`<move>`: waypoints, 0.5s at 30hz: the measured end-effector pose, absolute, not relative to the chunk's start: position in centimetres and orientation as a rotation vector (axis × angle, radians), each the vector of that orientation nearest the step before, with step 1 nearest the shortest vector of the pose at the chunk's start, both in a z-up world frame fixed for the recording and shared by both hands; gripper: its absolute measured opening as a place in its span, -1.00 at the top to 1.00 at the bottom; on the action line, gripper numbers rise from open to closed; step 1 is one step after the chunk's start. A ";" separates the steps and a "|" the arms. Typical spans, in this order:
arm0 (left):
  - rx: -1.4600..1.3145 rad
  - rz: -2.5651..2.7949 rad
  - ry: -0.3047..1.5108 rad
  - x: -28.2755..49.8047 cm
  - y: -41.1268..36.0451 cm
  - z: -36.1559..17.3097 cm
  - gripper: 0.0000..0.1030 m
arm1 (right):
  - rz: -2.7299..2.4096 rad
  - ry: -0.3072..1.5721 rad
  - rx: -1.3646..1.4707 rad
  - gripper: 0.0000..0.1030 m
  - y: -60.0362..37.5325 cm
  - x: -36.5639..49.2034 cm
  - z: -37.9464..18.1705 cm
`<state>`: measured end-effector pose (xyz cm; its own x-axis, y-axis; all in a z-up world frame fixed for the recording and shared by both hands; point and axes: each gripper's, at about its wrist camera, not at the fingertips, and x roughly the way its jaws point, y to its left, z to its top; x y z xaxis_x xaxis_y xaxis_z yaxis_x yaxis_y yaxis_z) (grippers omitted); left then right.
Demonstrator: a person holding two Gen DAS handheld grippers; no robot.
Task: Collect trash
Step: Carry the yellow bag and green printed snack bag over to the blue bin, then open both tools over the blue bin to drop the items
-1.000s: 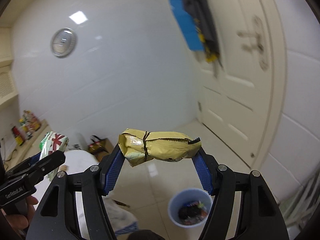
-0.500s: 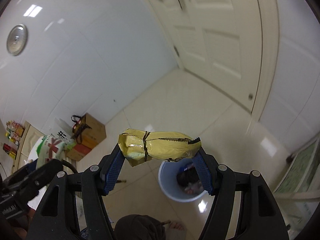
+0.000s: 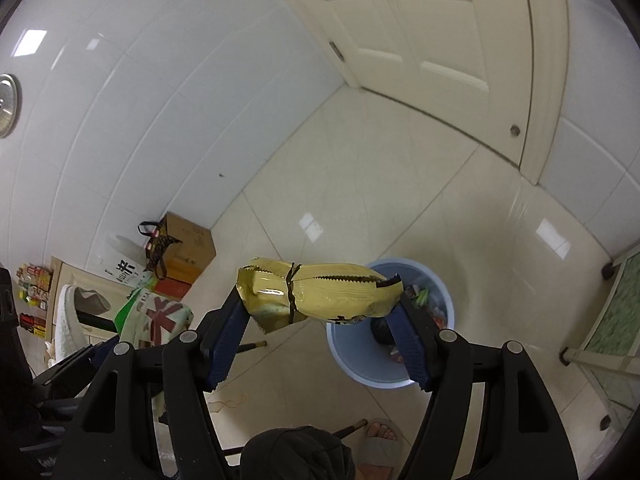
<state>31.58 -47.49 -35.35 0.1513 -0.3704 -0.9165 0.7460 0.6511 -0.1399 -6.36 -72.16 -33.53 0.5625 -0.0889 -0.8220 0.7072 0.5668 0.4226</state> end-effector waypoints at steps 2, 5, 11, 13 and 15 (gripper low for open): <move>0.412 -0.814 1.167 32.3 -48.8 -35.4 -0.81 | -0.545 0.855 0.853 -0.43 -72.2 -6.1 -33.8; 0.442 -0.785 1.153 32.9 -49.8 -35.2 -0.93 | -0.550 0.851 0.872 -0.60 -72.3 -6.1 -33.9; 0.424 -0.756 1.129 33.0 -51.0 -33.9 -0.94 | -0.580 0.834 0.870 -0.89 -72.1 -6.8 -33.0; 0.416 -0.751 1.115 32.5 -51.2 -33.5 -0.94 | -0.596 0.820 0.867 -1.00 -71.9 -7.2 -32.4; 0.405 -0.752 1.096 31.6 -50.5 -32.2 -0.95 | -0.609 0.813 0.856 -1.00 -71.5 -7.3 -31.8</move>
<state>31.60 -50.52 -32.16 0.2499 -0.3441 -0.9051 0.7211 0.6899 -0.0632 -7.35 -71.52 -31.81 0.5554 -0.1454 -0.8188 0.7449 0.5247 0.4121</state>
